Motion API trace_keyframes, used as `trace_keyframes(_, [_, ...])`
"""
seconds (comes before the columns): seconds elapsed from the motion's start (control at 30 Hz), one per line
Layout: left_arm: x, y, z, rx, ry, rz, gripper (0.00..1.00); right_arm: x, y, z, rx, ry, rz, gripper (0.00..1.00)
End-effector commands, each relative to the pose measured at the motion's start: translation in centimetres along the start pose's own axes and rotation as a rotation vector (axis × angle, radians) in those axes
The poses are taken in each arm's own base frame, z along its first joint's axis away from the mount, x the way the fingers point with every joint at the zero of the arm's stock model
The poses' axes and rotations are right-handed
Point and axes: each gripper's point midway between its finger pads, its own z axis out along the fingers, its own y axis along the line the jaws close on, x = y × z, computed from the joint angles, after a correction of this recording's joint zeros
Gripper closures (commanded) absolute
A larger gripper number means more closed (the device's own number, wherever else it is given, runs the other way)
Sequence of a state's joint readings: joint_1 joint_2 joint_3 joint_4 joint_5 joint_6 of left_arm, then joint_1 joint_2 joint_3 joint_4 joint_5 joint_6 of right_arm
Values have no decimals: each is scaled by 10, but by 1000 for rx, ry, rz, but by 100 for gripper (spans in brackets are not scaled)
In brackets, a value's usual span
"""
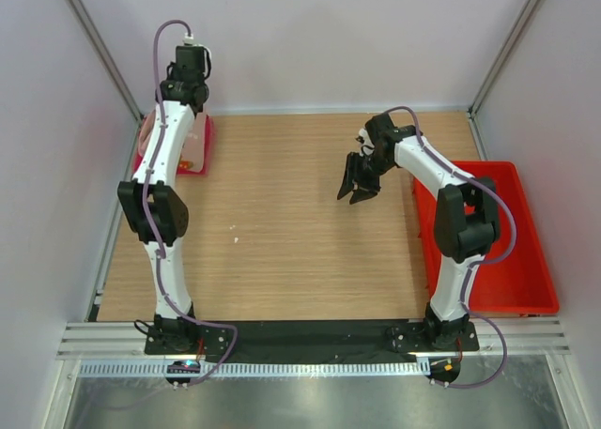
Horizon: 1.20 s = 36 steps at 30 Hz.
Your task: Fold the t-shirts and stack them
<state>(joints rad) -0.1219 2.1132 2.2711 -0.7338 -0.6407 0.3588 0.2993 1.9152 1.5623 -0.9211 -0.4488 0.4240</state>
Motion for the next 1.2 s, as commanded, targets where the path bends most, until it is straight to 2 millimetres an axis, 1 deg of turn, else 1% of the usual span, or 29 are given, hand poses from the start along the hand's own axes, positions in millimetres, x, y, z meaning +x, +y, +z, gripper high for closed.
trace_keyframes(0.0, [-22, 14, -5, -23, -76, -71, 100, -6, 8, -4, -14, -15, -18, 52])
trace_keyframes(0.03, [-23, 14, -6, -12, -84, -81, 100, -6, 7, -3, -11, -10, -15, 52])
trace_keyframes(0.07, [-25, 18, -13, -9, -94, -105, 100, -7, 7, -3, -12, -11, -14, 52])
trace_keyframes(0.17, [-25, 14, -22, 8, -102, -109, 100, -7, 6, -3, -6, -10, -16, 52])
trace_keyframes(0.2, [-26, 13, -30, 17, -109, -111, 100, -7, 7, -3, -10, -10, -15, 52])
trace_keyframes(0.3, [-27, 13, -42, 32, -116, -124, 100, -6, 9, -3, -19, -10, -15, 52])
trace_keyframes(0.33, [-25, 11, -44, 37, -111, -120, 100, -6, 9, -4, -20, -9, -15, 52])
trace_keyframes(0.43, [-20, 14, -51, 39, -106, -131, 100, -4, 11, -5, -26, -9, -15, 52])
trace_keyframes(0.57, [-23, 19, -59, 40, -121, -150, 100, -1, 10, -5, -31, -7, -13, 52])
trace_keyframes(0.67, [-25, 18, -63, 52, -128, -153, 100, -1, 10, -4, -32, -7, -14, 52])
trace_keyframes(0.87, [-21, 11, -57, 61, -113, -135, 100, -1, 10, -4, -30, -8, -15, 52])
trace_keyframes(1.0, [-14, 5, -46, 47, -86, -99, 100, -2, 9, -4, -27, -8, -16, 52])
trace_keyframes(1.1, [-10, 3, -39, 42, -76, -100, 100, -3, 8, -2, -22, -6, -16, 52])
trace_keyframes(1.17, [-8, 1, -31, 50, -74, -105, 100, -3, 7, -1, -19, -3, -15, 52])
